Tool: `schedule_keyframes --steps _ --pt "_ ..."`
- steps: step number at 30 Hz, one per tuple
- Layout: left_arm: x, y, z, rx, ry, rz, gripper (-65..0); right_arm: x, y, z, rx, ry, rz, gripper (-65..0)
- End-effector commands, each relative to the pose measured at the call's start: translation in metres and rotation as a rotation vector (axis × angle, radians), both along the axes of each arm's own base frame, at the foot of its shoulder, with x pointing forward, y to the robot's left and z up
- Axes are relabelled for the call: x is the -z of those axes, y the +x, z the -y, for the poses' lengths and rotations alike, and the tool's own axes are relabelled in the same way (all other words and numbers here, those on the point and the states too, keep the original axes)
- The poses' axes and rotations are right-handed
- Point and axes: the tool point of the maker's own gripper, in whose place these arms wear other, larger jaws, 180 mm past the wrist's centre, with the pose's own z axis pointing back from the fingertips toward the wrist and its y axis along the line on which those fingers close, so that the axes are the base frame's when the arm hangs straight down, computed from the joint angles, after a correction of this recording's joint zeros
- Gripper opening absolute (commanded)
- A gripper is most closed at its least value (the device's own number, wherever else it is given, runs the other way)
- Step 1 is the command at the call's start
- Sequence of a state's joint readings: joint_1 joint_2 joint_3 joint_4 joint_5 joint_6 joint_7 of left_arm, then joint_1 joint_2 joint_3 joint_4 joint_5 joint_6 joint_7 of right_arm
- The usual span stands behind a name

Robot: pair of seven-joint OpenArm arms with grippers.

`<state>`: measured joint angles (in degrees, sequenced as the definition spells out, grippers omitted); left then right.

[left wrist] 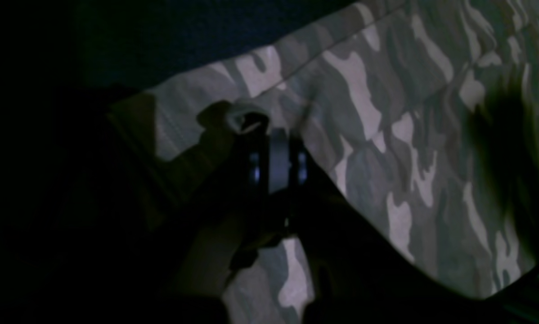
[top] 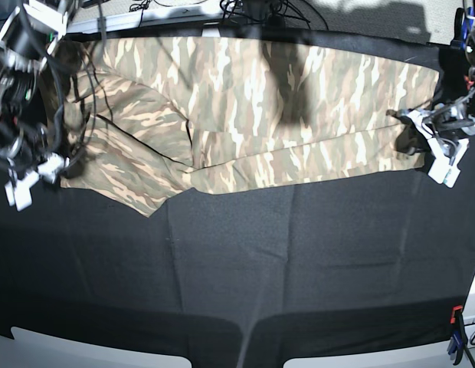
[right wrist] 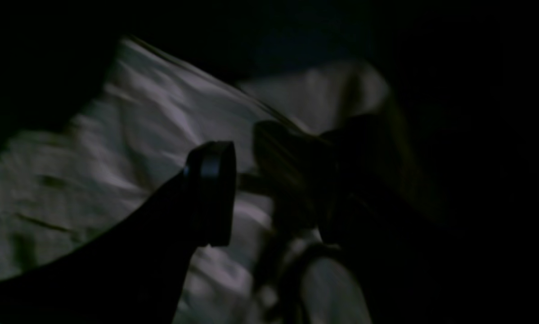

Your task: Layout the t-shirt on the table in an organized manner, then fold the t-shirt properly

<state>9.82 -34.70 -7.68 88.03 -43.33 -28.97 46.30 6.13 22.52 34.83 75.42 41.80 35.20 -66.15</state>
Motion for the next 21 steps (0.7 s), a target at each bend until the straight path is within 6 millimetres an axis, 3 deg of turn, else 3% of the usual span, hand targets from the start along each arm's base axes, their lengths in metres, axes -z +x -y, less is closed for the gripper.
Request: schedule_keyframes --steps 1,9,14,21 --pt "-0.015 0.011 -0.002 0.001 -0.006 0.055 -65.0 -0.021 0.014 0.006 0.000 0.005 0.076 -38.1" --pt "-0.014 0.010 0.001 0.001 -0.014 0.055 -65.0 -0.020 0.022 0.004 -0.027 -0.001 0.093 -38.1" --pt "-0.014 0.010 0.001 0.001 -0.015 0.055 -65.0 -0.009 0.018 0.018 -0.005 -0.101 0.058 -38.1" --pt "-0.014 0.010 0.001 0.001 -0.015 0.055 -65.0 0.005 0.012 0.017 0.004 -0.071 0.024 -38.1"
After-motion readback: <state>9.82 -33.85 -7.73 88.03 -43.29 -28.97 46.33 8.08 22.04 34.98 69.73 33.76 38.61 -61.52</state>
